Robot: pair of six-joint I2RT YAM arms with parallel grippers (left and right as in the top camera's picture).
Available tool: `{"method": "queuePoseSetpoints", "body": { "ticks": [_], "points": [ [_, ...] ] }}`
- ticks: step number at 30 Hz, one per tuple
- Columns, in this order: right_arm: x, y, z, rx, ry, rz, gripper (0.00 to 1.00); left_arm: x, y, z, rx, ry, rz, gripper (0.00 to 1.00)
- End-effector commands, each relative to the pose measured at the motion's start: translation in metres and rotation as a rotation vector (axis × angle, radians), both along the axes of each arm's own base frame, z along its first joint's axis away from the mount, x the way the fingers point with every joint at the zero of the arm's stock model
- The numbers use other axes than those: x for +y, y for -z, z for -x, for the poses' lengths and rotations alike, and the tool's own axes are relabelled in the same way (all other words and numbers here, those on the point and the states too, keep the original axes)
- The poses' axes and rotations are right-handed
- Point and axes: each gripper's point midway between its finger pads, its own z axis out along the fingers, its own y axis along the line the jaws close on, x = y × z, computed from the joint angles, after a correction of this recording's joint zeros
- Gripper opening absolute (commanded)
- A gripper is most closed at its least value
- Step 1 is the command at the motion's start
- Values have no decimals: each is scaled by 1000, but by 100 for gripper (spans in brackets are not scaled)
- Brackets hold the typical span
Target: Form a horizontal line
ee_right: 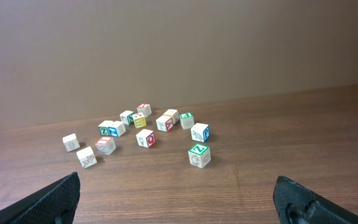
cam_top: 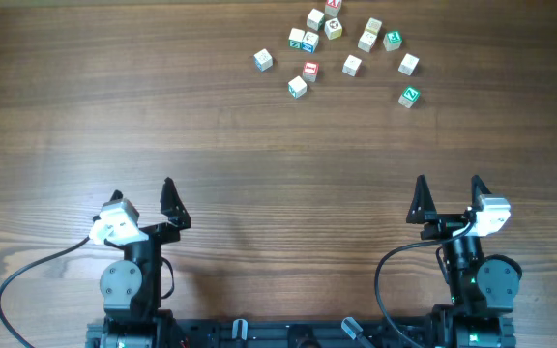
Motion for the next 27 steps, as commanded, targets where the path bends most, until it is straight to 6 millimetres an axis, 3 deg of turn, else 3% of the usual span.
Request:
{"method": "queuePoseSetpoints", "body": {
  "ticks": [1,12,22,27],
  "points": [
    [4,-2,0,-9,-20,18,100,-7,-21,4,-21,45,-15,100],
    [4,-2,0,-9,-20,18,100,-9,-65,15,-26,59,-14,100],
    [4,-2,0,-9,-20,18,100,-14,-77,-4,104,86,-11,100],
    [4,-2,0,-9,-20,18,100,-22,-100,-13,155,127,-3,100]
  ]
}}
